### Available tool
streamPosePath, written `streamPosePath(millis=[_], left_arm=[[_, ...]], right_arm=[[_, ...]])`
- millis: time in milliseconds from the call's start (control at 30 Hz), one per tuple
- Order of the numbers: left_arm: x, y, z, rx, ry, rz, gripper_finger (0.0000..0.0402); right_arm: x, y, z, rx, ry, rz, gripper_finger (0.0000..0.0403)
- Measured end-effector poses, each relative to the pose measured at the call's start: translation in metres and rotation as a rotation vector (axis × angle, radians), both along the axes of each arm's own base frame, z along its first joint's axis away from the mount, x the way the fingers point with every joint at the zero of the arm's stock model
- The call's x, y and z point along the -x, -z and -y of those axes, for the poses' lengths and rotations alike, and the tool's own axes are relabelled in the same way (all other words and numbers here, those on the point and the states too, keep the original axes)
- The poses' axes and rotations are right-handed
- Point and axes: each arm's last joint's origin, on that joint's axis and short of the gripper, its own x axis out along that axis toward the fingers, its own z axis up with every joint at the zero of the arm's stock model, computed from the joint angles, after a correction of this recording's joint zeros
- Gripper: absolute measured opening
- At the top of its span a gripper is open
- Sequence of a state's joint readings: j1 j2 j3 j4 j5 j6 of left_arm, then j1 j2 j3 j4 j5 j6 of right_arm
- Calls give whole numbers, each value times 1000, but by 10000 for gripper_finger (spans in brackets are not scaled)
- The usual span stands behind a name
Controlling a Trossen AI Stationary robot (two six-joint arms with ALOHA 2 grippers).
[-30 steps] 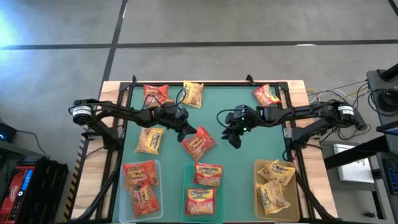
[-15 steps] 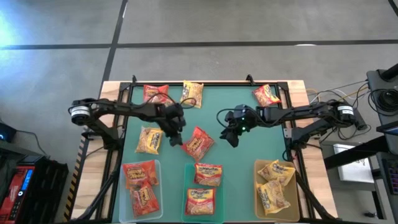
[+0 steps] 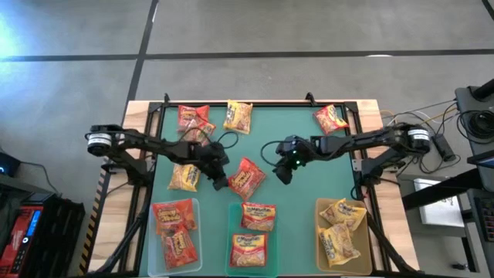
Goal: Sort Maruchan noodles
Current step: Put the orange noodle pack into the transparent bin
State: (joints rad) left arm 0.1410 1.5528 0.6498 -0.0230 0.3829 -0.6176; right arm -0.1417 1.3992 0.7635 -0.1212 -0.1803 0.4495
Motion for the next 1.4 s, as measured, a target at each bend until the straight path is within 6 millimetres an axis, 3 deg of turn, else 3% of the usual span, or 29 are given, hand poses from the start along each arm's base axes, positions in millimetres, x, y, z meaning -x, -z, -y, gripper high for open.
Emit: streamPosePath(millis=[300,667,867,1200,1400], left_arm=[[1,4,-1,7,-83,257,142],[-6,3,-6,-91,-167,279,142],[-22,10,-8,-58,-159,253,142],[-63,25,-6,135,32,235,158],[-72,32,-7,171,33,181,157]], right_arm=[[-22,36,-3,1,-39,-1,123],[-34,62,-2,30,-68,12,123],[-38,67,-1,69,-93,33,123],[-38,67,-2,101,-101,34,123],[-38,67,-5,113,-115,34,123]])
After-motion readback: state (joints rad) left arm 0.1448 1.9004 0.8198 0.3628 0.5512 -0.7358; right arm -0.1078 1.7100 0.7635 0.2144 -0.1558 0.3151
